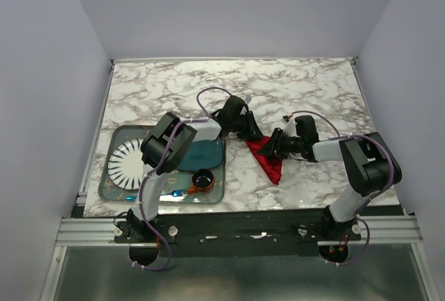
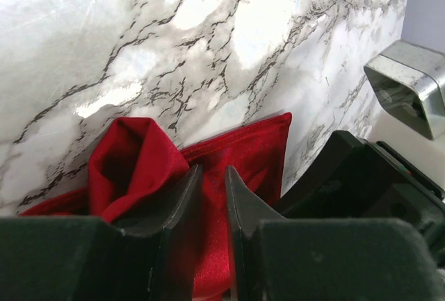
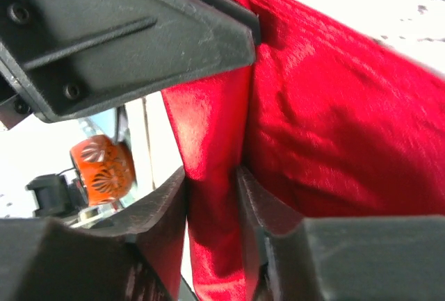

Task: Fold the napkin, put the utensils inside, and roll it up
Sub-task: Roll the napkin with the utensil

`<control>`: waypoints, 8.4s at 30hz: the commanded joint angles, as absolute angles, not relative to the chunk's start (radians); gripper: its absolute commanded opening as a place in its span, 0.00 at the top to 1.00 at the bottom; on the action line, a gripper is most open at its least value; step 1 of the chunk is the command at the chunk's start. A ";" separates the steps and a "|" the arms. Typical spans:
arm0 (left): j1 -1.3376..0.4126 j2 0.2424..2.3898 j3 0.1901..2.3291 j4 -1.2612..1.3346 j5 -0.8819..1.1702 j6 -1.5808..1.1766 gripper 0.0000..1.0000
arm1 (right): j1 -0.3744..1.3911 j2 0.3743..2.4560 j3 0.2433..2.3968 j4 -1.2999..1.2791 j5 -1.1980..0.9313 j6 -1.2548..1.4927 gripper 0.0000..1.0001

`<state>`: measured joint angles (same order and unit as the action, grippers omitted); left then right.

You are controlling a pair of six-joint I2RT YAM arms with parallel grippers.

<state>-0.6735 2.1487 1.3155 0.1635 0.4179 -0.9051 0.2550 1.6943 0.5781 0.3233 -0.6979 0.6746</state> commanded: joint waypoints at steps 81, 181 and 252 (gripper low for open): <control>-0.655 2.163 1.258 0.249 0.445 -0.937 0.66 | 0.207 1.844 0.498 0.407 -0.885 0.693 0.75; -0.649 2.214 1.239 0.262 0.459 -1.003 0.66 | 0.867 1.790 1.135 -0.684 0.494 0.365 0.27; -0.643 2.174 1.249 0.244 0.497 -1.026 0.63 | 0.877 1.763 1.118 -0.647 0.517 0.299 0.24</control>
